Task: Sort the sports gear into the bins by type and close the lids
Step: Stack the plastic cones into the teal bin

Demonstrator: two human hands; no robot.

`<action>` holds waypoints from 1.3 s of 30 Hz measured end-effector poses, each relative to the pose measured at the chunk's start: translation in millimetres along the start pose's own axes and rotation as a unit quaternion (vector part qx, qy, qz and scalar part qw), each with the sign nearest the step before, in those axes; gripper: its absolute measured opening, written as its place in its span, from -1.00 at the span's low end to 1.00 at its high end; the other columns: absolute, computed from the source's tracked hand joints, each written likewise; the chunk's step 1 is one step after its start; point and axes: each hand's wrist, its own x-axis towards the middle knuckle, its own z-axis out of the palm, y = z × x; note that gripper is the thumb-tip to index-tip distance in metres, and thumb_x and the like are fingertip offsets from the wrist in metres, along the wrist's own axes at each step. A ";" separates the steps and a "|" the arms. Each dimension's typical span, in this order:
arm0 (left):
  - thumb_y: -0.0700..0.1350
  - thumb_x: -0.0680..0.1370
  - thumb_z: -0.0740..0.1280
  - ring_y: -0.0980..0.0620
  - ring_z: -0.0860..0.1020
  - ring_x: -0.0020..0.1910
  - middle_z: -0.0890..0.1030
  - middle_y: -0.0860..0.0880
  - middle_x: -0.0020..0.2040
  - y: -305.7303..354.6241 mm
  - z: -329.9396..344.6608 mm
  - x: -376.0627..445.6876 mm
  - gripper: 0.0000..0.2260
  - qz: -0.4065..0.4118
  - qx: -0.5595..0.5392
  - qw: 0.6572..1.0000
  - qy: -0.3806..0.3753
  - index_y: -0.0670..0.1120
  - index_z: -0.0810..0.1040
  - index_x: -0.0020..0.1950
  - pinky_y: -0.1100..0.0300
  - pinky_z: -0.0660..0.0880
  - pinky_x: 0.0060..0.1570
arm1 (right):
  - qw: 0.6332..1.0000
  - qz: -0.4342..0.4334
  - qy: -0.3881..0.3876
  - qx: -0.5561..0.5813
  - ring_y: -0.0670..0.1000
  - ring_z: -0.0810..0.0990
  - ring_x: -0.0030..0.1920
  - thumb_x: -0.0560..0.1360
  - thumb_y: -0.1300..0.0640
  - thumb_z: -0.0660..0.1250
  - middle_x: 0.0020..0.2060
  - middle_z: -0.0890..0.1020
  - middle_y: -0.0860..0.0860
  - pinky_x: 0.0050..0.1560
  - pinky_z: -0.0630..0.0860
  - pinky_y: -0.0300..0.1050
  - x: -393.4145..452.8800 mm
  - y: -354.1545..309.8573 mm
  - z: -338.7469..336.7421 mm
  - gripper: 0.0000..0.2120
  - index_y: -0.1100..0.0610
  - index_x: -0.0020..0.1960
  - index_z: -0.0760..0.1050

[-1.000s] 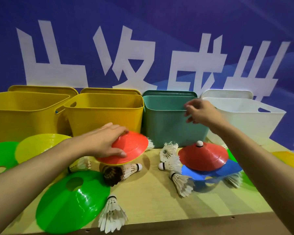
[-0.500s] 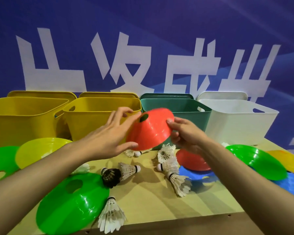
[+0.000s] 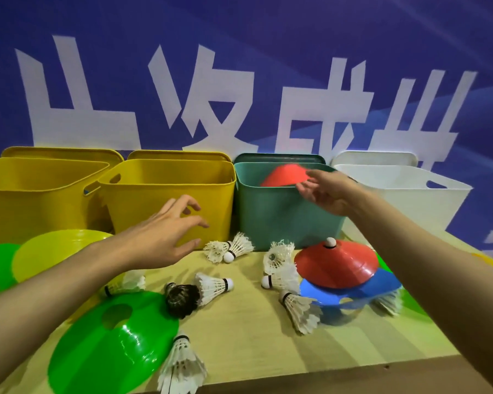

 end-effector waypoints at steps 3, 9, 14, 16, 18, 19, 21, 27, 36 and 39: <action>0.16 0.62 0.27 0.15 0.22 0.40 0.20 0.15 0.40 4.2 5.3 5.7 -0.69 0.007 -0.010 1.000 -0.011 0.24 0.44 0.37 0.08 0.40 0.35 | 0.999 0.040 -0.023 -0.002 -0.08 0.62 -0.45 0.68 0.16 0.21 -0.33 0.47 0.02 -0.44 0.57 -0.27 -16.3 16.6 -20.9 -0.84 0.16 -0.07 0.44; 0.17 0.63 0.24 0.19 0.26 0.34 0.27 0.19 0.35 29.7 11.8 22.8 -0.78 0.035 -0.013 0.999 -0.026 0.26 0.50 0.27 0.06 0.42 0.33 | 0.995 0.020 -0.020 -0.096 -0.10 0.51 -0.46 0.64 0.17 0.27 -0.35 0.54 -0.01 -0.47 0.45 -0.31 -50.8 25.2 -64.3 -0.90 0.15 0.05 0.55; 0.18 0.65 0.21 0.21 0.28 0.33 0.30 0.22 0.29 50.7 20.9 35.1 -0.79 0.067 -0.010 0.997 -0.042 0.25 0.53 0.24 0.11 0.41 0.31 | 0.827 -0.041 0.069 -0.557 0.14 0.70 -0.25 0.63 0.01 0.28 -0.14 0.70 0.21 -0.24 0.65 -0.05 -51.4 47.6 -122.8 -0.67 0.29 -0.02 0.60; 0.16 0.65 0.21 0.22 0.29 0.31 0.33 0.22 0.26 56.9 23.8 39.0 -0.80 0.079 -0.009 0.995 -0.051 0.23 0.55 0.22 0.16 0.38 0.30 | 0.726 -0.008 0.095 -0.681 0.19 0.67 -0.19 0.63 -0.12 0.22 -0.16 0.67 0.22 -0.14 0.59 -0.06 -47.7 57.4 -145.1 -0.56 0.26 -0.10 0.57; 0.14 0.65 0.22 0.22 0.29 0.29 0.35 0.21 0.24 63.4 26.2 43.3 -0.81 0.088 -0.010 0.994 -0.057 0.22 0.57 0.20 0.17 0.37 0.29 | 0.702 0.020 0.111 -0.704 0.16 0.62 -0.24 0.64 -0.18 0.17 -0.16 0.63 0.19 -0.18 0.49 -0.12 -42.8 64.8 -162.4 -0.51 0.24 -0.11 0.52; 0.14 0.65 0.23 0.22 0.30 0.28 0.35 0.22 0.23 66.1 27.2 45.2 -0.82 0.091 -0.011 0.994 -0.059 0.23 0.57 0.20 0.15 0.38 0.29 | 0.711 0.032 0.114 -0.693 0.15 0.64 -0.24 0.64 -0.19 0.16 -0.16 0.66 0.17 -0.20 0.51 -0.11 -40.3 67.1 -167.8 -0.49 0.26 -0.09 0.54; 0.14 0.65 0.22 0.23 0.31 0.26 0.35 0.24 0.20 70.3 29.1 47.9 -0.82 0.096 -0.014 0.993 -0.063 0.23 0.57 0.19 0.11 0.42 0.27 | 0.744 0.048 0.116 -0.657 0.15 0.67 -0.21 0.64 -0.18 0.19 -0.16 0.70 0.16 -0.18 0.59 -0.05 -34.6 71.3 -173.2 -0.48 0.28 -0.04 0.61; 0.17 0.65 0.20 0.23 0.30 0.25 0.34 0.27 0.19 79.5 35.2 50.8 -0.80 0.108 -0.012 0.991 -0.078 0.24 0.58 0.17 0.10 0.43 0.24 | 0.897 0.069 0.134 -0.415 0.03 0.49 -0.38 0.58 0.00 0.39 -0.35 0.56 0.08 -0.35 0.42 -0.20 -15.7 75.9 -171.5 -0.72 0.23 -0.11 0.56; 0.17 0.66 0.19 0.24 0.30 0.25 0.33 0.27 0.22 78.3 40.2 46.6 -0.82 0.106 -0.009 0.989 -0.099 0.27 0.56 0.17 0.08 0.46 0.21 | 0.989 0.039 0.087 -0.114 -0.06 0.36 -0.41 0.66 0.21 0.28 -0.37 0.42 0.05 -0.51 0.38 -0.27 -6.7 73.7 -159.1 -0.82 0.14 -0.13 0.48; 0.16 0.66 0.19 0.24 0.30 0.26 0.33 0.27 0.22 76.0 38.8 45.6 -0.82 0.105 -0.009 0.990 -0.098 0.28 0.56 0.17 0.08 0.45 0.23 | 0.997 0.021 0.054 -0.046 -0.09 0.31 -0.41 0.66 0.21 0.26 -0.37 0.36 0.01 -0.45 0.34 -0.28 -16.7 64.0 -152.2 -0.78 0.10 -0.16 0.45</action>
